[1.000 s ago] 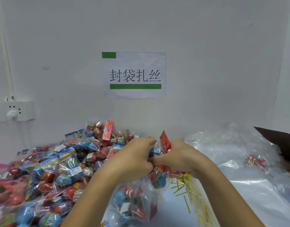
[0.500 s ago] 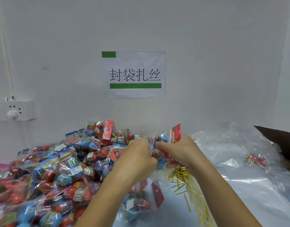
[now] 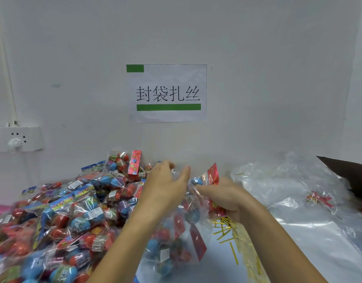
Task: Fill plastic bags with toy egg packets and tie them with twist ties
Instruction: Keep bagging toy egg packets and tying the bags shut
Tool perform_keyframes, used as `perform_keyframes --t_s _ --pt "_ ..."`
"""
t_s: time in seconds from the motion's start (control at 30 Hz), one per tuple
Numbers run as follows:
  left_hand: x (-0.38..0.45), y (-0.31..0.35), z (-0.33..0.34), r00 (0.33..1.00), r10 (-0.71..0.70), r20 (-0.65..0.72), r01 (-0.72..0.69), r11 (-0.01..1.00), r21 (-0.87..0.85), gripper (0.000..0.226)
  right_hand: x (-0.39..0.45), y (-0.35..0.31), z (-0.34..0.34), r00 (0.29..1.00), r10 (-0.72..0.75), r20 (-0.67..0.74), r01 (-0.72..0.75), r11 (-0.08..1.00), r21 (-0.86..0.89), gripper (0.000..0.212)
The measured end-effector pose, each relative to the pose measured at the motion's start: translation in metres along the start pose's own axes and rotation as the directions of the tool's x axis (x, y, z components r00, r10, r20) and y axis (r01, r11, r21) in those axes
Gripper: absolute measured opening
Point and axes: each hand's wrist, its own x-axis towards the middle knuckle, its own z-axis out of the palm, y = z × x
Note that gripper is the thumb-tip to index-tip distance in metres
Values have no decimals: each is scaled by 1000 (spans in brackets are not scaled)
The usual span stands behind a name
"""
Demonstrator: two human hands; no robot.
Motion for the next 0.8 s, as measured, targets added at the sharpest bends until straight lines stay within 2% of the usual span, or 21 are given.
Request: perform_keyframes --t_s 0.07,0.13,0.17,0.3,0.43,0.6,0.7,0.8 --pt "1 -5 1 993 -13 114 12 1000 8 53 -1 -2 1 999 4 32 -6 999 47 12" --pt "0 -8 2 975 9 221 -6 1000 -14 52 -2 -3 2 997 -5 74 -2 996 95 23" --pt "0 -8 3 973 40 226 -39 999 -11 47 -2 -4 3 995 -11 96 0 993 119 28" --pt "0 -6 7 978 143 151 -145 989 2 39 -2 -4 5 990 -13 141 -12 985 174 17" --pt "-2 -8 12 980 176 96 -180 983 32 39 0 -1 8 984 -2 177 -31 983 184 10" --pt "-3 -2 10 953 302 38 -302 953 -2 44 1 4 15 977 -25 212 9 997 74 18" --pt "-6 2 8 926 371 66 -367 928 -64 47 2 7 20 977 -6 215 12 1000 -26 25" --pt "-6 3 7 919 382 100 -375 923 -86 46 3 8 19 978 -13 207 20 999 -30 25"
